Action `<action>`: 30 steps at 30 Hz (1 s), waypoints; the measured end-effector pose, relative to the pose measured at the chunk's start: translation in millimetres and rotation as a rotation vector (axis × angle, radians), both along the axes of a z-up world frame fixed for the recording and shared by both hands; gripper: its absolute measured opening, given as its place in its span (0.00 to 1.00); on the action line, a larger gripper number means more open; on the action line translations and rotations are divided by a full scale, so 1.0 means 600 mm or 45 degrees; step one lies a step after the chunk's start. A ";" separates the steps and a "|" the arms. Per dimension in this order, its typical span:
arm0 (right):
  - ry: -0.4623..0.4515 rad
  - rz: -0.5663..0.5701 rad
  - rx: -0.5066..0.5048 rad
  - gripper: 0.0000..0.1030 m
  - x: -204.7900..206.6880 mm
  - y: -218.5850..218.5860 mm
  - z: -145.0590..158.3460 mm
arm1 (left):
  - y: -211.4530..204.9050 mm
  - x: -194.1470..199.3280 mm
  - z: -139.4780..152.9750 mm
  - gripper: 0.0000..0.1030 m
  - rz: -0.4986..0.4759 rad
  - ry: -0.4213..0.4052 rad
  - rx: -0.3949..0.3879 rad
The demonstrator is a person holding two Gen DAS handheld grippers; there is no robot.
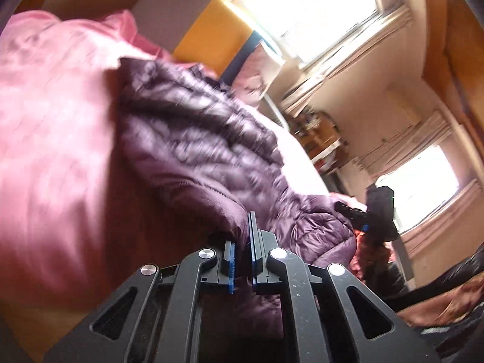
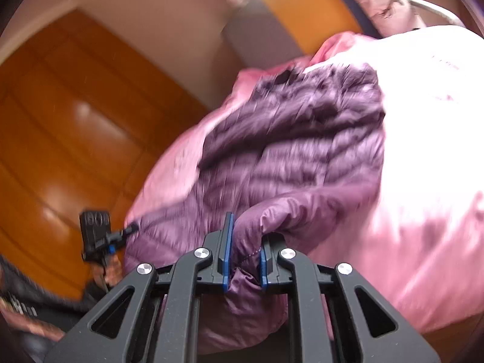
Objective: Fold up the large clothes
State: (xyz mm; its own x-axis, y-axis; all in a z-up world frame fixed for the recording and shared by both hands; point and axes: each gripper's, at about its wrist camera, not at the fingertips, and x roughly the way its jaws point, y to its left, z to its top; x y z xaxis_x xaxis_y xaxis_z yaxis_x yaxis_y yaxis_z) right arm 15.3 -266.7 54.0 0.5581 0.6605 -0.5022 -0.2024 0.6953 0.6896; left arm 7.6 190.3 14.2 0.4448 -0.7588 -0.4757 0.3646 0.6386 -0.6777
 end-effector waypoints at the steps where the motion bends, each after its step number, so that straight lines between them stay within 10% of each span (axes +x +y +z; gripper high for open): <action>1: 0.004 -0.033 0.013 0.12 0.021 0.002 0.000 | -0.002 0.016 0.006 0.06 0.000 -0.010 -0.029; 11: 0.135 -0.221 0.056 0.16 0.172 -0.057 -0.038 | -0.010 0.221 -0.015 0.06 0.145 0.086 -0.072; 15: 0.190 -0.252 0.081 0.38 0.208 -0.072 -0.056 | -0.008 0.290 -0.046 0.06 0.209 0.193 -0.064; 18: 0.217 -0.272 0.162 0.67 0.229 -0.088 -0.066 | 0.006 0.314 -0.058 0.22 0.269 0.274 -0.111; 22: 0.167 -0.315 0.223 0.91 0.231 -0.101 -0.060 | 0.046 0.310 -0.057 0.73 0.409 0.244 -0.211; 30: 0.127 -0.353 0.071 0.95 0.152 -0.116 -0.073 | 0.021 0.266 -0.085 0.73 0.316 0.162 -0.059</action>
State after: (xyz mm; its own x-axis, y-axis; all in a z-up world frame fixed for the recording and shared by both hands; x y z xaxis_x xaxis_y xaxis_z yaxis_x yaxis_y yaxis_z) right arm 106.2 -336.1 10.3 0.6708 0.5176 -0.5312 0.0611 0.6752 0.7351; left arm 167.3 202.9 -37.0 0.5585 -0.6567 -0.5068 0.1112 0.6647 -0.7388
